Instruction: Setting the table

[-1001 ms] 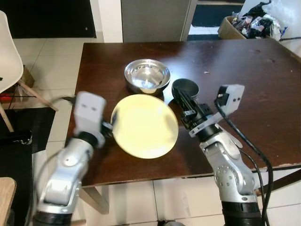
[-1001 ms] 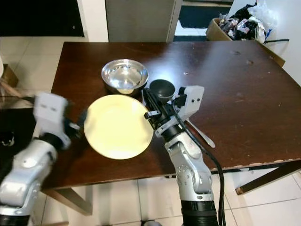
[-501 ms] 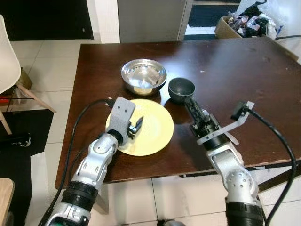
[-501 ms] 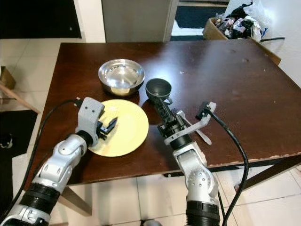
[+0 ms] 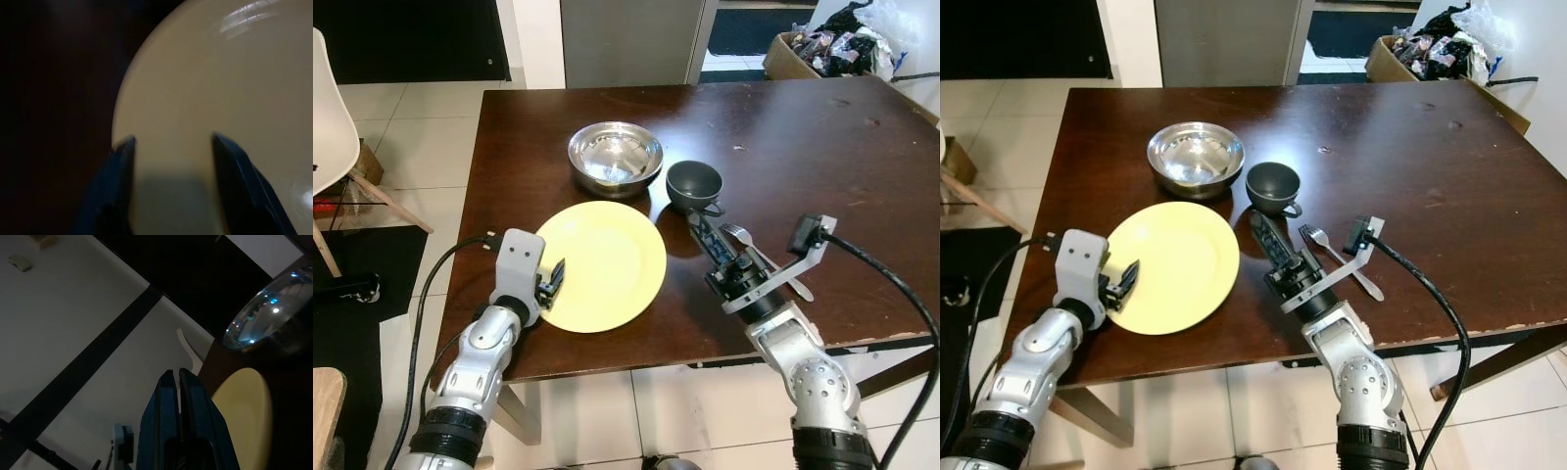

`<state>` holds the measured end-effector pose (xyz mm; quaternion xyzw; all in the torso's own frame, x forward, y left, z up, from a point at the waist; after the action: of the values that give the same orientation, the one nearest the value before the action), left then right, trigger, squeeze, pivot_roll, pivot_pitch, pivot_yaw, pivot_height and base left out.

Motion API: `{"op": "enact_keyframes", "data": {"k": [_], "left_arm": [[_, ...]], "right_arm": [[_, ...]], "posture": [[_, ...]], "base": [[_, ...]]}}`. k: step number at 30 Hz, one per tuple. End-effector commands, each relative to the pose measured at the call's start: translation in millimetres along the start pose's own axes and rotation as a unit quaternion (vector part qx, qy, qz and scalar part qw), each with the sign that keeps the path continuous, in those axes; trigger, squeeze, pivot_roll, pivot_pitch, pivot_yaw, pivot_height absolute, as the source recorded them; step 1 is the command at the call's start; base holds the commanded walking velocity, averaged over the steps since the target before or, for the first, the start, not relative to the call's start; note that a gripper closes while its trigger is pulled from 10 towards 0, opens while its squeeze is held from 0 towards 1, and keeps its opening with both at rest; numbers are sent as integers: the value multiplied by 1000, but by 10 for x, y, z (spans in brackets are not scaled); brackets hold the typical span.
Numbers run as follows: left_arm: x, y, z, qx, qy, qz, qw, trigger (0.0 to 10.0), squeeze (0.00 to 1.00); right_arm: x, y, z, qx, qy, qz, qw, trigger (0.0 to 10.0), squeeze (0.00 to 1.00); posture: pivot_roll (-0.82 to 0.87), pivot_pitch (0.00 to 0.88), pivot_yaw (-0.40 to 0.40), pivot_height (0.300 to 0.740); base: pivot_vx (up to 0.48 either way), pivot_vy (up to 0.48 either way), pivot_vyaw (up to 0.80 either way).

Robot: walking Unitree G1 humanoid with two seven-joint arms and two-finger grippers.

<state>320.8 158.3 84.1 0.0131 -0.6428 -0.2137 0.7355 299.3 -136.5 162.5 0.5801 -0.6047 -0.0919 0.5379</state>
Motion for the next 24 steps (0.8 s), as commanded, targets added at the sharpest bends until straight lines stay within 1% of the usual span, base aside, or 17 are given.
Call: {"op": "enact_keyframes", "data": {"k": [1, 4, 6, 7, 8, 9, 10, 11, 12, 13, 15, 16, 18, 20, 22, 23, 24], "left_arm": [[-413, -175, 131, -49, 88, -16, 995, 10000, 0], [-441, -204, 216, -67, 94, -2, 993, 10000, 0], [-438, -206, 232, -70, 94, -2, 993, 10000, 0], [-442, -208, 266, -74, 93, -7, 993, 10000, 0], [-458, -205, 301, -73, 94, -2, 993, 10000, 0], [-458, -205, 301, -73, 94, -2, 993, 10000, 0], [-473, -200, 323, -70, 96, 4, 993, 10000, 0], [-473, -200, 323, -70, 96, 4, 993, 10000, 0], [-480, -194, 331, -65, 96, 12, 993, 10000, 0], [-477, -191, 325, -63, 95, 14, 993, 10000, 0], [-458, -201, 307, -65, 90, 13, 994, 10000, 0], [-452, -207, 303, -68, 88, 10, 994, 10000, 0], [-451, -209, 302, -70, 87, 9, 994, 10000, 0], [-436, -210, 305, -74, 85, 10, 994, 10000, 0], [-432, -214, 309, -77, 86, 9, 993, 10000, 0], [-432, -214, 309, -77, 86, 9, 993, 10000, 0], [-426, -214, 313, -78, 86, 8, 993, 10000, 0]], "right_arm": [[10, -22, 15, -1, -1, -3, 1000, 10000, 0], [27, -51, 43, -9, -4, -7, 1000, 10000, 0], [27, -67, 57, -13, -4, -10, 1000, 10000, 0], [-13, -130, 100, -29, 8, -15, 999, 10000, 0], [-94, -229, 178, -57, 18, -25, 998, 10000, 0], [-94, -229, 178, -57, 18, -25, 998, 10000, 0], [-165, -296, 245, -75, 26, -34, 996, 10000, 0], [-165, -296, 245, -75, 26, -34, 996, 10000, 0], [-244, -346, 314, -91, 37, -42, 994, 10000, 137], [-332, -375, 382, -102, 45, -52, 992, 10000, 1000], [-435, -406, 475, -118, 50, -69, 989, 10000, 1000], [-448, -422, 513, -125, 40, -86, 988, 10000, 1000], [-451, -431, 532, -129, 32, -96, 986, 10000, 1000], [-486, -426, 600, -121, 43, -104, 986, 10000, 1000], [-510, -382, 609, -98, 55, -109, 988, 10000, 1000], [-510, -382, 609, -98, 55, -109, 988, 10000, 1000], [-525, -347, 597, -78, 65, -112, 988, 10000, 1000]], "posture": [[-92, 90, 30, 740], [-91, 92, 28, 740], [-86, 91, 25, 740], [-83, 90, 21, 740], [-82, 89, 18, 740], [-82, 89, 18, 740], [-82, 89, 18, 740], [-82, 89, 18, 740], [-84, 90, 14, 740], [-84, 92, 12, 740], [-84, 92, 12, 740], [-84, 92, 12, 740], [-88, 89, 16, 740], [-93, 92, 22, 740], [-93, 92, 22, 740], [-93, 92, 22, 740], [-90, 92, 24, 740]], "base": [[0, 0, 0], [0, 0, 0], [0, 0, 0], [0, 0, 0], [0, 0, 0], [0, 0, 0], [0, 0, 0], [0, 0, 0], [0, 0, 0], [0, 0, 0], [0, 0, 0], [0, 0, 0], [0, 0, 0], [0, 0, 0], [0, 0, 0], [0, 0, 0], [0, 0, 0]]}}
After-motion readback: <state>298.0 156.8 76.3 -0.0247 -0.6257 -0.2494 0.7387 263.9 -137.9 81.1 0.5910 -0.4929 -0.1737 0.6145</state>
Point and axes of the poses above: a point about 5 cm out from each wrist's last joint towards the gripper, its own z axis pointing back from the gripper into the wrist, its own x axis along the axis of the wrist's last joint, y = z × x, the point moved 1 cm from there along -z, pointing out of the wrist towards the gripper, and after that the axes turned 5 degrees about -z, right-handed, at the moved point
